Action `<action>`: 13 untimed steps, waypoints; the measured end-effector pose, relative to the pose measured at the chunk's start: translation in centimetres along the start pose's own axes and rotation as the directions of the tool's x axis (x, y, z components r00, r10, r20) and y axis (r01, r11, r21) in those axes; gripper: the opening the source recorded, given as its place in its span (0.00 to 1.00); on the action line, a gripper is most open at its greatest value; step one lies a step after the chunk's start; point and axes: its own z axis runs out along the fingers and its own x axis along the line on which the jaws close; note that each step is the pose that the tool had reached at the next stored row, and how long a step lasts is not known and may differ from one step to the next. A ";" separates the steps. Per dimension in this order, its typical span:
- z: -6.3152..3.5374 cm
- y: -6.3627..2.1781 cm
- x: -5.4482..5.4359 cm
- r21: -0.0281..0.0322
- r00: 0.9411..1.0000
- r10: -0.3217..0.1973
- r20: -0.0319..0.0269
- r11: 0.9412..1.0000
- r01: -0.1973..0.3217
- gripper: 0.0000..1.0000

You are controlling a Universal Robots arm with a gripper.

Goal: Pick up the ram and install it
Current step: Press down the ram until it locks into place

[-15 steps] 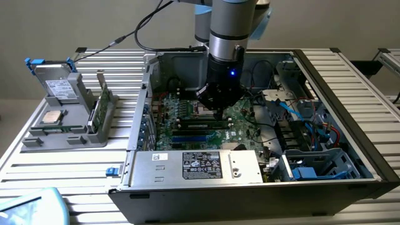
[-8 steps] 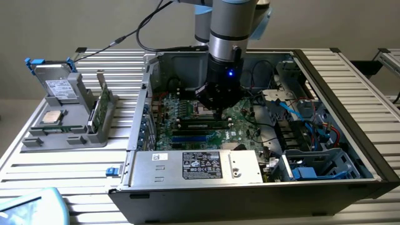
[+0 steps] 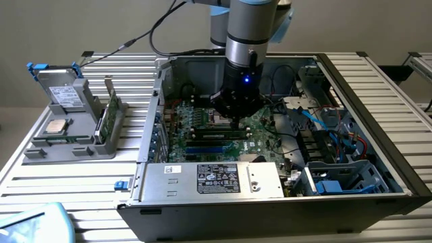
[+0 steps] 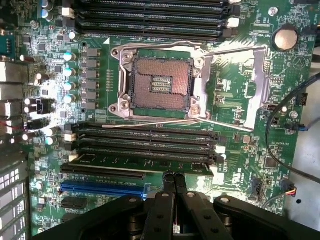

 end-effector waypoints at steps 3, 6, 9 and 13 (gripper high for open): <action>0.00 0.00 0.0 -0.001 1.000 0.018 0.000 1.000 -0.018 0.10; 0.00 -0.01 0.2 -0.005 1.000 0.018 0.000 1.000 -0.018 0.10; -0.08 0.01 0.9 -0.030 1.000 0.017 0.000 0.999 -0.017 0.10; -0.24 -0.06 1.6 -0.059 1.000 0.016 0.000 0.998 -0.016 0.10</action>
